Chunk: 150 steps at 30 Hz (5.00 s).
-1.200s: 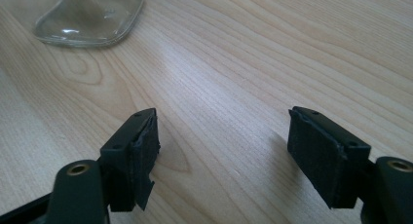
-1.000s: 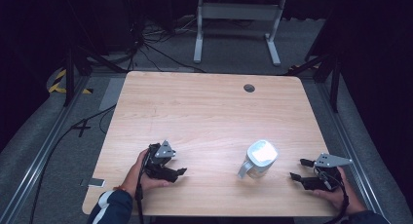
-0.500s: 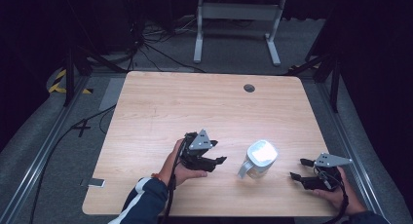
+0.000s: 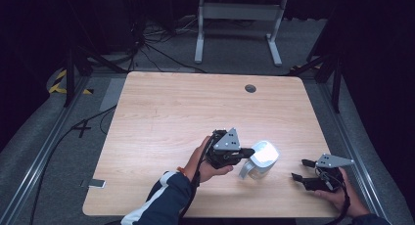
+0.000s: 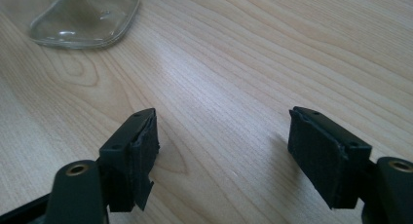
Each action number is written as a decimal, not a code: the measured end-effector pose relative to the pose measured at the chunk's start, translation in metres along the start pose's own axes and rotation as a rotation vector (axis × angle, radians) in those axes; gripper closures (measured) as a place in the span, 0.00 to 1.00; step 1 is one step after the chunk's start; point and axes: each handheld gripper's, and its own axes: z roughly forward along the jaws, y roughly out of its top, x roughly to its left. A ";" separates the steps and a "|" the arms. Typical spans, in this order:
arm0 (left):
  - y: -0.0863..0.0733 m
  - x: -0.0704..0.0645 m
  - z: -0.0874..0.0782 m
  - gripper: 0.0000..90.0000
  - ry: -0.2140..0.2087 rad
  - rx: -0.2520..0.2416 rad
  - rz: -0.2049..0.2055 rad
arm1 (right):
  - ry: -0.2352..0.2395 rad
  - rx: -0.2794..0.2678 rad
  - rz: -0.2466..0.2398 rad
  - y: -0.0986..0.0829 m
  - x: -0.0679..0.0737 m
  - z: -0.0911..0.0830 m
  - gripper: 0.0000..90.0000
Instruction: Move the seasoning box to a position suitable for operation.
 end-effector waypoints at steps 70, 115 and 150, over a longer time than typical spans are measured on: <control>-0.015 -0.005 0.013 1.00 -0.021 -0.017 -0.028 | 0.087 -0.087 -0.102 0.062 0.024 -0.024 0.91; -0.056 0.005 -0.040 0.98 0.118 0.130 -0.053 | 0.139 -0.120 -0.293 0.125 0.063 -0.029 1.00; -0.158 0.026 -0.147 0.90 0.406 0.276 -0.231 | 0.196 -0.114 -0.375 0.147 0.095 -0.018 1.00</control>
